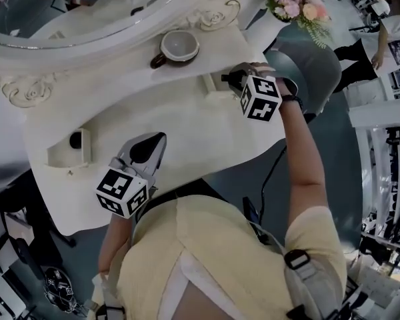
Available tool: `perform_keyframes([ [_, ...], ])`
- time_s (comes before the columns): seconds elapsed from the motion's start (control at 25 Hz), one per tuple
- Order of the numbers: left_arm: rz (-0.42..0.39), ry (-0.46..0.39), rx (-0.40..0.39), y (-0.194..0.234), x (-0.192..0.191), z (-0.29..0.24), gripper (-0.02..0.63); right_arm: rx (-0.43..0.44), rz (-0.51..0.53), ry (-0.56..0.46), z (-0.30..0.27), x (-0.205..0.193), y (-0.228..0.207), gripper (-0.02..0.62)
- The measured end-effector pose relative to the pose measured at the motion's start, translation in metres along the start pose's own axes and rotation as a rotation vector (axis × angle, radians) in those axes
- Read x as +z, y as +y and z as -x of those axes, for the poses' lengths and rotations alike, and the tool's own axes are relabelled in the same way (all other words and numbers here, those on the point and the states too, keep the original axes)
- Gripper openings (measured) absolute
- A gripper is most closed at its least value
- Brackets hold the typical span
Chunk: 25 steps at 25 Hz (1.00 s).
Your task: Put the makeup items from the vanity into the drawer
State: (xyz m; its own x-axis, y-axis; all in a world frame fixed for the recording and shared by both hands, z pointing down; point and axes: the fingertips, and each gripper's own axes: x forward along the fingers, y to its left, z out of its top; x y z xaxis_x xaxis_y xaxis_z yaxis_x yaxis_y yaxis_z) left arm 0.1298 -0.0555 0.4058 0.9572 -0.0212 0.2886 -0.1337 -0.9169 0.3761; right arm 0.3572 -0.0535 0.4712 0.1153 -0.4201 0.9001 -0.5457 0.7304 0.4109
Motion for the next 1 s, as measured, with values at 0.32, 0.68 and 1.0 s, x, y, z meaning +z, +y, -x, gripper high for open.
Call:
perform_keyframes([
  [0.32, -0.042, -0.006, -0.056, -0.017, 0.009, -0.024, 0.006, 0.039, 0.003, 0.009, -0.014, -0.001, 0.0, 0.097],
  [0.68, -0.037, -0.019, -0.068, -0.017, 0.011, -0.04, 0.006, 0.091, -0.049, 0.006, -0.021, 0.002, 0.0, 0.097],
  [1.0, -0.039, -0.018, -0.08, -0.016, 0.01, -0.048, 0.006, 0.084, -0.092, 0.007, -0.021, 0.0, -0.001, 0.098],
])
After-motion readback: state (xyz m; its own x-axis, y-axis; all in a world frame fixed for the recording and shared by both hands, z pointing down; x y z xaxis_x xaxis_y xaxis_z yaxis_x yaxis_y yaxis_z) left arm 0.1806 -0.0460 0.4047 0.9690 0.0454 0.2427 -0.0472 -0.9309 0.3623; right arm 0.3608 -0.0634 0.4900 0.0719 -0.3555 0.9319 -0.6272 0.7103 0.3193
